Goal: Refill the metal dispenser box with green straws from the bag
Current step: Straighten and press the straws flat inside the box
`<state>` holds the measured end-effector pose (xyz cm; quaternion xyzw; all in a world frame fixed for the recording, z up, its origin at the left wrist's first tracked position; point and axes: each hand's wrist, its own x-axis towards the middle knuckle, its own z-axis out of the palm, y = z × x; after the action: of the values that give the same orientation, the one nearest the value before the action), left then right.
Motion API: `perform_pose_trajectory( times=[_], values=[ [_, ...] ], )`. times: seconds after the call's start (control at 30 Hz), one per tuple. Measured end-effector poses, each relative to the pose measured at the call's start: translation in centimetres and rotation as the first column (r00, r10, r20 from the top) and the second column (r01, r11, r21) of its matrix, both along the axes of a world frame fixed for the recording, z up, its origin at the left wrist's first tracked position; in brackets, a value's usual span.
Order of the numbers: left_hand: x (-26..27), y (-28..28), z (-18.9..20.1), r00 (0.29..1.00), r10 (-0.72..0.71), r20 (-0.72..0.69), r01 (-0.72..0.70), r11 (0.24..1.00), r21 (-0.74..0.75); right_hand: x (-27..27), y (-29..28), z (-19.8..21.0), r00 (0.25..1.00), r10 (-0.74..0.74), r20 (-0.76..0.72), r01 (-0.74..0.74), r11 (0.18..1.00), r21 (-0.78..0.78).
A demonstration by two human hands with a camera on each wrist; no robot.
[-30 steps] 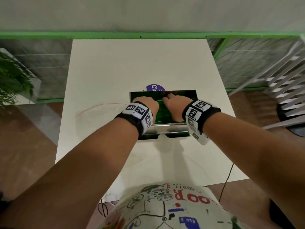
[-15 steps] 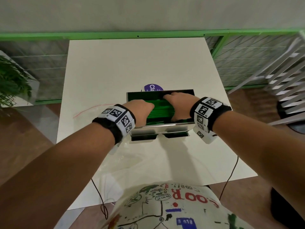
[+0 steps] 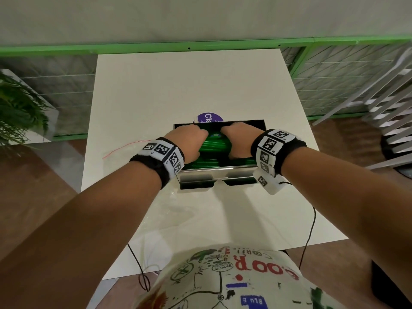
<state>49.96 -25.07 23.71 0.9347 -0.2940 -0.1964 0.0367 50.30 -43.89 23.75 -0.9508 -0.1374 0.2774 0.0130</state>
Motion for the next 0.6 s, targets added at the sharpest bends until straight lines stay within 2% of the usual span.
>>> perform_pose_trajectory(
  times=[0.13,0.27,0.33,0.37,0.4,0.47,0.5,0.57,0.6],
  values=[
    [0.2,-0.5,0.4,0.989,0.124,-0.080,-0.129,0.990,-0.058,-0.1,0.1,-0.1,1.000,0.001,-0.009,-0.001,0.999,0.038],
    [-0.2,-0.1,0.0,0.987,0.112,-0.119,-0.135,0.968,-0.212,-0.2,0.0,-0.2,0.999,-0.027,-0.020,0.028,0.998,0.048],
    [-0.8,0.0,-0.3,0.981,0.131,-0.141,-0.175,0.913,-0.367,-0.6,0.1,-0.4,0.999,-0.044,-0.014,0.045,0.998,0.040],
    [-1.1,-0.1,-0.3,0.972,0.165,-0.166,-0.225,0.854,-0.468,-0.8,0.1,-0.6,0.999,-0.047,-0.011,0.047,0.998,0.039],
    [-1.3,-0.2,-0.3,0.957,0.207,-0.203,-0.287,0.763,-0.579,-1.0,0.1,-0.9,0.999,-0.047,-0.005,0.047,0.998,0.038],
    [-1.5,-0.8,0.4,0.897,0.300,-0.326,-0.437,0.480,-0.761,-1.1,0.1,-1.3,0.999,-0.045,0.013,0.044,0.998,0.036],
    [-1.3,-1.0,0.9,0.848,0.337,-0.409,-0.510,0.311,-0.802,-1.1,0.2,-1.2,0.999,-0.048,0.016,0.048,0.998,0.031],
    [-0.6,-1.0,2.0,0.740,0.339,-0.581,-0.616,-0.005,-0.788,-1.1,0.1,-1.1,0.998,-0.061,0.008,0.060,0.998,0.021],
    [-0.2,-0.7,2.4,0.698,0.334,-0.633,-0.641,-0.103,-0.761,-1.1,0.1,-1.1,0.998,-0.062,0.006,0.062,0.998,0.022]
  ],
)
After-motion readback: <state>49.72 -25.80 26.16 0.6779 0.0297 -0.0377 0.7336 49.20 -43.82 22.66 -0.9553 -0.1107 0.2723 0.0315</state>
